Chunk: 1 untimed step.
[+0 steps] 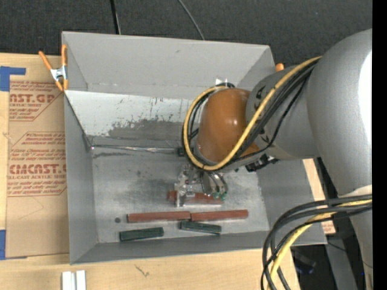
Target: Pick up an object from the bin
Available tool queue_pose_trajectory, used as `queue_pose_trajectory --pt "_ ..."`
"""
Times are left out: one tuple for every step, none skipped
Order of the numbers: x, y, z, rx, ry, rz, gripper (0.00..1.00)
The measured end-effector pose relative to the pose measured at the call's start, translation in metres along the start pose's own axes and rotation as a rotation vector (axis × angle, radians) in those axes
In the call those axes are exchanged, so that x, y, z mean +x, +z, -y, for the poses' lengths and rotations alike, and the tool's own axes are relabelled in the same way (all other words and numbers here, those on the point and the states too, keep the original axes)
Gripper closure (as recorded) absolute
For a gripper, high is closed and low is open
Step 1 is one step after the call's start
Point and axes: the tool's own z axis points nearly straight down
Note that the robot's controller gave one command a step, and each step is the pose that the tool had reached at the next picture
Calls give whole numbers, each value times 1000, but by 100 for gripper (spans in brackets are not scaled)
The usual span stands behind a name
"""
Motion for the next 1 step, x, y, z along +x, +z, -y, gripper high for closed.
queue_pose_trajectory --pt "16 -142 -14 -2 -69 5 100"
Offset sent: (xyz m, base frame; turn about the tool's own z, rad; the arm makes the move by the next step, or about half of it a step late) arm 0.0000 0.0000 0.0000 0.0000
